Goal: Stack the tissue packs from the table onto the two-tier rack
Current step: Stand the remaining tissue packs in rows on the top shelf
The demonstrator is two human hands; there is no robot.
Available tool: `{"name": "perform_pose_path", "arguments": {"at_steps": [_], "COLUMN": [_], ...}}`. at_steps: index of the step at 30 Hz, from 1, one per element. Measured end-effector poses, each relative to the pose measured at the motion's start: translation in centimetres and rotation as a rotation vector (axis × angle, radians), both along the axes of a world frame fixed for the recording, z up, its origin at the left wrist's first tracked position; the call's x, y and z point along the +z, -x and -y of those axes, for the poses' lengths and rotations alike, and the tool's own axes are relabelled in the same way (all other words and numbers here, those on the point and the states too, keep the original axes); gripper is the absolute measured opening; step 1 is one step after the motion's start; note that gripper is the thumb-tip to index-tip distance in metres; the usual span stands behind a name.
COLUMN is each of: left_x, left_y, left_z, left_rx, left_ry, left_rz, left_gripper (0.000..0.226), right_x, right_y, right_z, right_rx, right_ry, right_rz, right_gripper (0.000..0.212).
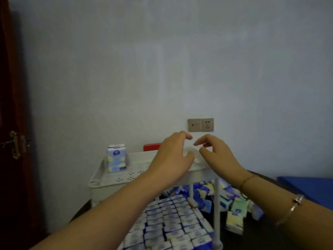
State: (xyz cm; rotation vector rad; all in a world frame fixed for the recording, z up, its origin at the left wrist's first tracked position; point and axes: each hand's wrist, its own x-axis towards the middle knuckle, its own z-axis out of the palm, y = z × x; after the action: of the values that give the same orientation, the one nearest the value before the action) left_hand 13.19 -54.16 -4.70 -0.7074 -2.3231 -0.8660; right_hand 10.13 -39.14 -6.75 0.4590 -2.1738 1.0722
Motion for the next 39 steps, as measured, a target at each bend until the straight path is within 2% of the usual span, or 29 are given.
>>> {"name": "perform_pose_path", "arguments": {"at_steps": [5, 13, 17, 21, 25, 28, 30, 34, 36, 39], "left_x": [-3.1, -11.4, -15.6, -19.3, -22.4, -24.5, -25.8, -27.2, -27.4, -27.3], "left_y": [0.0, 3.3, 6.6, 10.1, 12.2, 12.2, 11.9, 11.9, 11.7, 11.0], "left_z": [-9.1, -17.7, -18.9, -19.5, -20.5, -21.3, -21.5, -21.4, -21.4, -21.0], "left_rx": [-0.179, -0.262, -0.145, 0.030, 0.218, 0.289, 0.324, 0.320, 0.251, 0.113], "left_ry": [0.001, 0.231, 0.292, 0.205, 0.179, 0.207, 0.141, -0.105, -0.298, -0.629], "left_rz": [0.056, 0.162, 0.378, 0.545, 0.633, 0.657, 0.671, 0.558, 0.542, 0.540], "left_gripper": [0.037, 0.040, 0.046, 0.047, 0.074, 0.088, 0.086, 0.069, 0.054, 0.026], "right_x": [-4.3, -12.9, -16.2, -18.7, -20.0, -20.9, -22.3, -24.7, -25.4, -25.4], "right_y": [-1.9, -1.8, 0.5, 3.1, 5.6, 7.0, 7.4, 7.1, 6.9, 6.4], "right_z": [-9.6, -21.0, -22.8, -22.6, -21.8, -21.3, -21.1, -20.6, -20.7, -21.2], "right_rx": [-0.158, -0.394, -0.431, -0.363, -0.364, -0.396, -0.422, -0.442, -0.459, -0.411], "right_ry": [0.093, 0.066, -0.033, -0.125, -0.234, -0.341, -0.311, -0.042, 0.067, 0.397], "right_rz": [0.088, 0.340, 0.467, 0.532, 0.589, 0.585, 0.538, 0.360, 0.310, 0.334], "right_gripper": [0.016, 0.014, 0.018, 0.045, 0.064, 0.065, 0.057, 0.038, 0.034, 0.032]}}
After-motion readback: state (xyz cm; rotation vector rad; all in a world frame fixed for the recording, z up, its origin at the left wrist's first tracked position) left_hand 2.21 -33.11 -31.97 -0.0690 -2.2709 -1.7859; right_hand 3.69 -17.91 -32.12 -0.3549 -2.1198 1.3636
